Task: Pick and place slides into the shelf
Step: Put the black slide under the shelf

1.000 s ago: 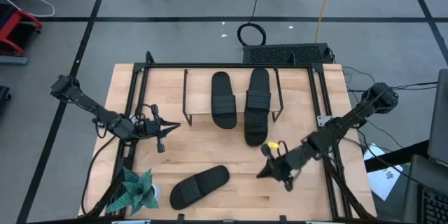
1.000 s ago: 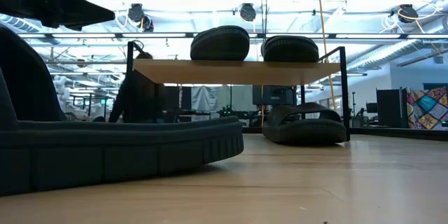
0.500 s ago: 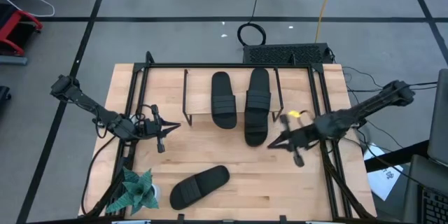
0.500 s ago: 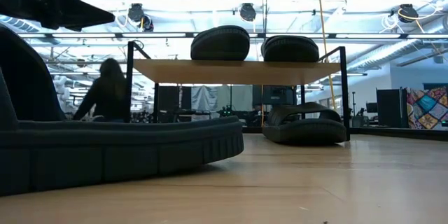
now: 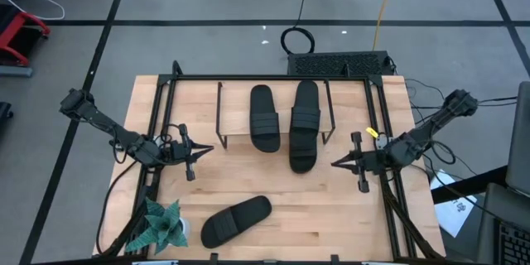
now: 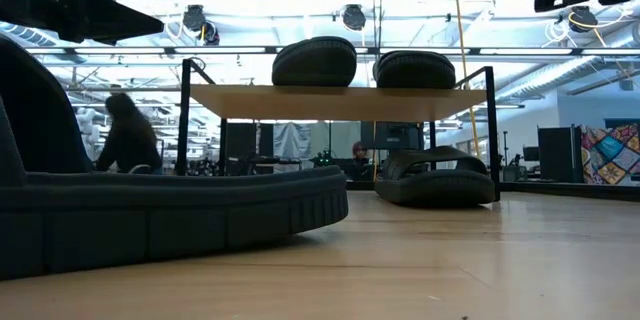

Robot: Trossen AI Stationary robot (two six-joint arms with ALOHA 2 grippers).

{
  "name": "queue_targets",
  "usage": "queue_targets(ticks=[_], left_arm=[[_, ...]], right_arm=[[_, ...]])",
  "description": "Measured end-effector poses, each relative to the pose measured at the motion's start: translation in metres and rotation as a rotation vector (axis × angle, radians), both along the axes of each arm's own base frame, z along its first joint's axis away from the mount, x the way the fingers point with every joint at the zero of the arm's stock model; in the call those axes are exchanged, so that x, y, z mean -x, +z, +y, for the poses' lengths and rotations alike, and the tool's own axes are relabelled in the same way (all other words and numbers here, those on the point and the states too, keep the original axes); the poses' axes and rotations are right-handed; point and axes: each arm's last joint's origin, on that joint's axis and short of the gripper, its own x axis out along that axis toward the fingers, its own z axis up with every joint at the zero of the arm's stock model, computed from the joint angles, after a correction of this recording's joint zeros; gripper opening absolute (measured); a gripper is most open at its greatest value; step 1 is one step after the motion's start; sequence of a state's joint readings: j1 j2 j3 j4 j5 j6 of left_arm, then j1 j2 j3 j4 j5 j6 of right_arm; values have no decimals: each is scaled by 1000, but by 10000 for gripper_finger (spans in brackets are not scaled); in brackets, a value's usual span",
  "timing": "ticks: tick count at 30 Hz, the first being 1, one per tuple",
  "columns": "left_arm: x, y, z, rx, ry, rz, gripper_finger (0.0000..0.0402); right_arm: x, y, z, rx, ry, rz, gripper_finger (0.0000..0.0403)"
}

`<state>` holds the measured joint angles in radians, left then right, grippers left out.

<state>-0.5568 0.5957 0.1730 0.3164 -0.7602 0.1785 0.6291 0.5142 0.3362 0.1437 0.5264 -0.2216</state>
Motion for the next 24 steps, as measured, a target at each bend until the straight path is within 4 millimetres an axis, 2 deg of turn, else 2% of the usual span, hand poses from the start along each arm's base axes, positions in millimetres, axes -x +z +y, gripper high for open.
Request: queue_targets(ticks=[6,11,17,19,24], left_arm=[[0,0,0,0,0,1,24],[0,-2,-1,-5,-53,21,24],[0,5,-1,65,-17,-53,24],[-1,12,-1,74,-13,-69,24],[-4,47,-3,76,-7,-50,24]], right_arm=[[4,-12,1,10,135,-43,0],[5,-15,1,1,140,-41,0],[5,-15,1,1,140,-41,0],[5,-15,1,1,140,-42,0],[5,-15,1,2,140,-41,0]])
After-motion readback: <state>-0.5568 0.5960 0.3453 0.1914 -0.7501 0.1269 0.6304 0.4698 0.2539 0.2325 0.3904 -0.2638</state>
